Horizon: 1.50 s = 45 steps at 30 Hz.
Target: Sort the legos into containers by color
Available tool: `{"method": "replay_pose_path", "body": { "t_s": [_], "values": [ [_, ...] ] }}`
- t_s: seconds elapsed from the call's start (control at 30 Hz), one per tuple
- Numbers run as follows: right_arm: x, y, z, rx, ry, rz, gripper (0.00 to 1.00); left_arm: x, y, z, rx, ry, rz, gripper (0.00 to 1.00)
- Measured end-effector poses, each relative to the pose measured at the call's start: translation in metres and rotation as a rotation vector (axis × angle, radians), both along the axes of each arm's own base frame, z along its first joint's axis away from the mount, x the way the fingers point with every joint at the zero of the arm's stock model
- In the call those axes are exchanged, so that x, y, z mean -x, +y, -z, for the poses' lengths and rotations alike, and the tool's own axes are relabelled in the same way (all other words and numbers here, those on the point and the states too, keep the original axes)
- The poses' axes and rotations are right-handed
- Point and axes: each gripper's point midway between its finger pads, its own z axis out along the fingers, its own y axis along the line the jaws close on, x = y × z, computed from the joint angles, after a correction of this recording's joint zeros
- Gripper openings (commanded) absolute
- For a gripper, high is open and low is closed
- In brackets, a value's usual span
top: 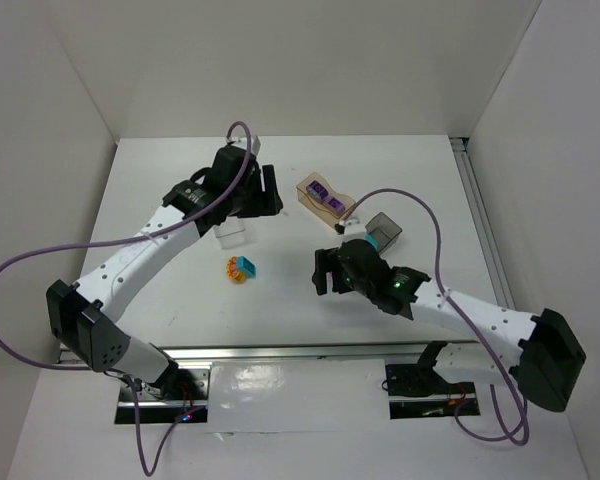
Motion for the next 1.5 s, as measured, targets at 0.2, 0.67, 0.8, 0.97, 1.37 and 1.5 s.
{"method": "replay_pose_path", "body": {
  "t_s": [0.2, 0.67, 0.8, 0.97, 1.37, 1.5],
  "values": [
    [-0.024, -0.004, 0.037, 0.156, 0.058, 0.115, 0.81, 0.005, -0.003, 0.012, 0.003, 0.035, 0.022, 0.75],
    [-0.040, -0.014, 0.086, 0.268, 0.143, 0.187, 0.81, 0.003, -0.004, 0.023, -0.005, 0.054, 0.024, 0.75],
    [-0.040, 0.005, 0.082, 0.227, 0.140, 0.132, 0.81, 0.000, 0.005, 0.030, -0.012, 0.066, 0.001, 0.74],
    [-0.049, 0.037, 0.069, 0.142, 0.113, 0.037, 0.81, -0.005, 0.016, 0.033, -0.016, 0.073, -0.029, 0.74],
    [-0.055, 0.022, 0.043, 0.031, 0.089, 0.042, 0.80, -0.003, 0.018, 0.041, -0.012, 0.094, -0.024, 0.74],
    [-0.059, -0.007, 0.040, -0.022, 0.104, 0.072, 0.73, -0.003, 0.019, 0.039, 0.000, 0.093, -0.020, 0.74]
  ]
}}
